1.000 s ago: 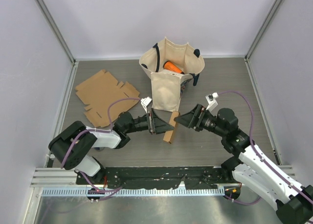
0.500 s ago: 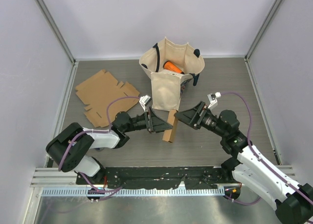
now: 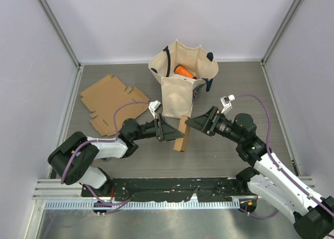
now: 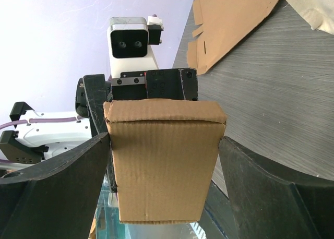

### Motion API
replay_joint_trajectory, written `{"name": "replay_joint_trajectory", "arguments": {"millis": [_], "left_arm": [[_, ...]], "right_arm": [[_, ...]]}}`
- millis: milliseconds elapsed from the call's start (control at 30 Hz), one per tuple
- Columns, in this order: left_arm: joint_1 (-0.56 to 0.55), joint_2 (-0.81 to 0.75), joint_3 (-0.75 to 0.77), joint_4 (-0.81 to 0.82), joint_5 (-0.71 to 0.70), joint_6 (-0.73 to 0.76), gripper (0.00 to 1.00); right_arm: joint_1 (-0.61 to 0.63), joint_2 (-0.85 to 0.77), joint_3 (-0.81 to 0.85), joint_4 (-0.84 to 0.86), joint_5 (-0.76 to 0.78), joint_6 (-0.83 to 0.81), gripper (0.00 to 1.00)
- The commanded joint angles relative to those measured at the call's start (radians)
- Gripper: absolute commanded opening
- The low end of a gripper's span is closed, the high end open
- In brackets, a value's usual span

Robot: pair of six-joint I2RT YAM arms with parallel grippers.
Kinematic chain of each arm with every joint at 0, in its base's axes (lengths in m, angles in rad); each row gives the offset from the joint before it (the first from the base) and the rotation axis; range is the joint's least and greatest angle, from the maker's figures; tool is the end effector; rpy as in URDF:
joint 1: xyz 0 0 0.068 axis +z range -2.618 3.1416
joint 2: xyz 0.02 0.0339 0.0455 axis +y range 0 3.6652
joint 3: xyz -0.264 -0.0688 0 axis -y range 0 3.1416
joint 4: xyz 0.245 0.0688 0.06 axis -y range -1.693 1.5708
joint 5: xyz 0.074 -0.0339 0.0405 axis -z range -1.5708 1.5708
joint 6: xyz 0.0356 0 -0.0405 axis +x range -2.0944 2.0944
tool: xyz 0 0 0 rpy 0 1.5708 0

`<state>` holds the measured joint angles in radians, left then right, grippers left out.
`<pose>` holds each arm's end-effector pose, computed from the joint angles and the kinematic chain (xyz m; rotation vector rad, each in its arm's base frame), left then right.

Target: Fold the paper box

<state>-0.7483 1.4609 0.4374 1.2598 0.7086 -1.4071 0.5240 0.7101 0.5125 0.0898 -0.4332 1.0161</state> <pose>0.1806 -0.1993 0.2216 0.2004 1.8213 -2.1449 0.1462 0.1018 0.2849 0.0976 1.9100 1.4689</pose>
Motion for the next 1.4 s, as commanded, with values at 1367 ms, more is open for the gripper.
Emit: {"name": "replay_joint_trajectory", "arguments": {"millis": [1367], "left_arm": [[-0.023, -0.218, 0.037, -0.364, -0.092, 0.300, 0.58]], "right_arm": [[0.002, -0.028, 0.308, -0.674, 0.303, -0.385, 0.89]]}}
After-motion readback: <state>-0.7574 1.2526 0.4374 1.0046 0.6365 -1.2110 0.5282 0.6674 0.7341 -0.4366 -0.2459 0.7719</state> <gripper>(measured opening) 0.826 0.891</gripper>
